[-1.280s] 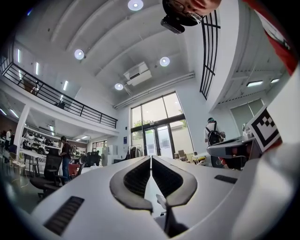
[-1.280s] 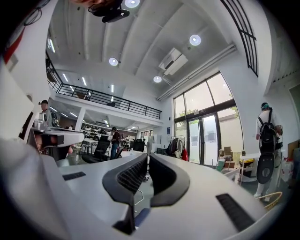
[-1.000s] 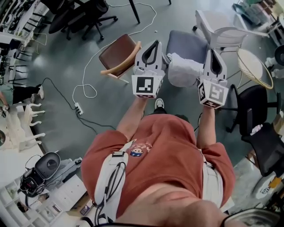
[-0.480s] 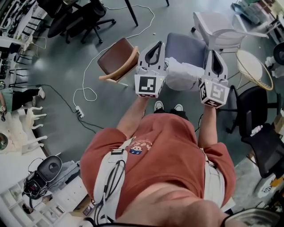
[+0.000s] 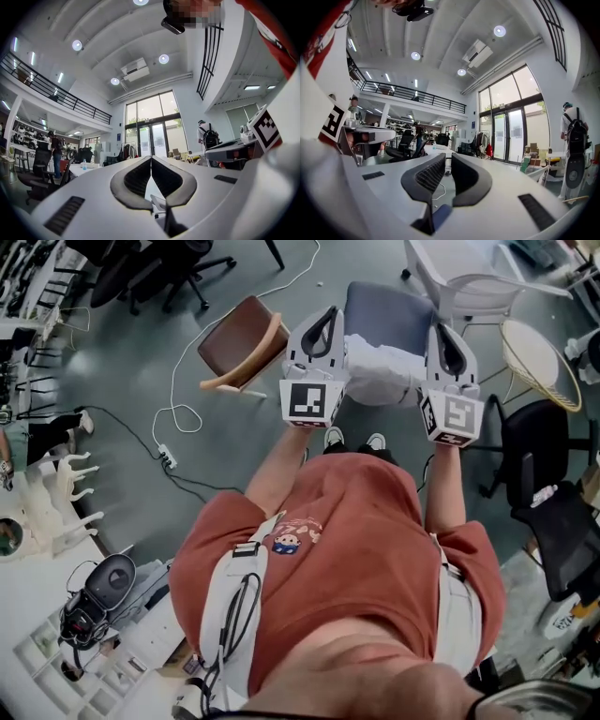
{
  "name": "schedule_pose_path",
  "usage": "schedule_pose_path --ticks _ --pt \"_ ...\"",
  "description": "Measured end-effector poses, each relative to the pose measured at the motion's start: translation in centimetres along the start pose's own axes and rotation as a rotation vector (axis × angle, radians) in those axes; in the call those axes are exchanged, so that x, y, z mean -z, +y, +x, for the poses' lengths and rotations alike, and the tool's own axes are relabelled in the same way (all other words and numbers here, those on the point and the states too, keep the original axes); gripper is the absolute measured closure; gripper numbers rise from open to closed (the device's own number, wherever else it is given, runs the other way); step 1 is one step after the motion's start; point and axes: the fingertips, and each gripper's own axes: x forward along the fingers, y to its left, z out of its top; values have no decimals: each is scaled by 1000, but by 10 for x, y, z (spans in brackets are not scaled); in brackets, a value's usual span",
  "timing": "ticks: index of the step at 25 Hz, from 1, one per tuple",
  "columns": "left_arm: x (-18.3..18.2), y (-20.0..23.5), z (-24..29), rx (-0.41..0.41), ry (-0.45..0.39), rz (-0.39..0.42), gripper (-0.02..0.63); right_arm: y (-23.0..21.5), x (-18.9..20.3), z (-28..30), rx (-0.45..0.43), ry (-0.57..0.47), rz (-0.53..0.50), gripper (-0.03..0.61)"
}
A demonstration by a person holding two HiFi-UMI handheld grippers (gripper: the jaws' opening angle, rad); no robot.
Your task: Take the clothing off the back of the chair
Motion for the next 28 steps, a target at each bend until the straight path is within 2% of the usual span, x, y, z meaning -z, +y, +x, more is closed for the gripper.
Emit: schedule_pose_path --ticks 5,8,11,15,17,21,26,28 --pt "18 -6 -13 8 23 -1 595 14 31 -6 -46 73 6 512" --pt "32 -7 -21 6 50 -16 595 28 57 -7 -94 140 8 476" --pt "46 -9 -27 3 42 -26 595 42 87 -8 -146 216 6 426" --pt "64 -15 -38 18 149 -34 595 59 128 -9 -236 331 -18 338" --pt "68 -16 -41 19 149 -33 595 71 149 -13 -301 403 -43 306" --pt "77 -16 -47 10 172 -49 595 93 183 -20 -427 536 -152 260" --pt "84 -15 -52 9 186 -64 595 107 234 -24 -548 695 -439 235" --pt "83 -12 -53 6 165 -61 595 110 254 -25 -592 756 -515 229"
